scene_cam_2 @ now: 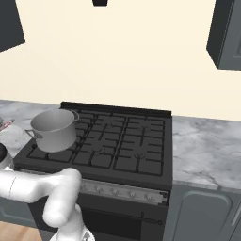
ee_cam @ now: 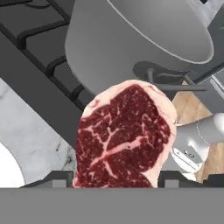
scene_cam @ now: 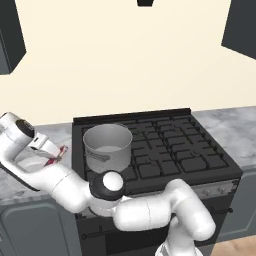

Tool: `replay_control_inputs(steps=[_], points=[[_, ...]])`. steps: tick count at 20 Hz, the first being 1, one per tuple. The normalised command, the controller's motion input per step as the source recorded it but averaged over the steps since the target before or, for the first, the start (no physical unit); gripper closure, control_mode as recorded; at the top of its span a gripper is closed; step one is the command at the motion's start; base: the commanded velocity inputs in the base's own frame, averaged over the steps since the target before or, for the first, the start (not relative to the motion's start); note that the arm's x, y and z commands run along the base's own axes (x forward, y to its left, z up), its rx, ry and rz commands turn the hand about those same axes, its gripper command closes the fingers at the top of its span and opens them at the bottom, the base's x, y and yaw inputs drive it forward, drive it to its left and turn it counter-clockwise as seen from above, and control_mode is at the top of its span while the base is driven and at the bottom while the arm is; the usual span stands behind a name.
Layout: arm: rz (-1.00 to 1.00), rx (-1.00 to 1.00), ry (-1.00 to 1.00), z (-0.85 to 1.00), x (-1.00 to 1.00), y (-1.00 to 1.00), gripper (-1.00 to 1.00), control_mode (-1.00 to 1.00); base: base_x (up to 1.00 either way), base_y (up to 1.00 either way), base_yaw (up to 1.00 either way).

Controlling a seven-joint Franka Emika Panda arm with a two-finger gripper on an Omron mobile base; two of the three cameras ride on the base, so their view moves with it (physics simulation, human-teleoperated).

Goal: Retrieve the frozen meat and place it in the pot on a burner. Then turn the burner on.

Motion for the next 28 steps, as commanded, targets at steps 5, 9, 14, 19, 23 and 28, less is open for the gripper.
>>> replay_control_inputs(steps=[5,9,14,19,23,28], points=[[0.07,0.11,-0.36,0.42,-0.53,-0.71,1.0,-1.0,0.0,0.0,0.0],[0.11,0.12,-0.39,0.39,-0.62,-0.77,1.0,-1.0,0.0,0.0,0.0],[0.07,0.26,-0.06,0.64,-0.16,-0.79,1.0,-1.0,0.0,0.0,0.0],[0.13,0.22,0.16,0.2,0.29,-0.87,1.0,-1.0,0.0,0.0,0.0],[0.05,0.18,0.12,0.46,0.28,-0.54,1.0,-1.0,0.0,0.0,0.0],[0.09,0.09,0.13,0.19,0.63,-0.08,1.0,-1.0,0.0,0.0,0.0]])
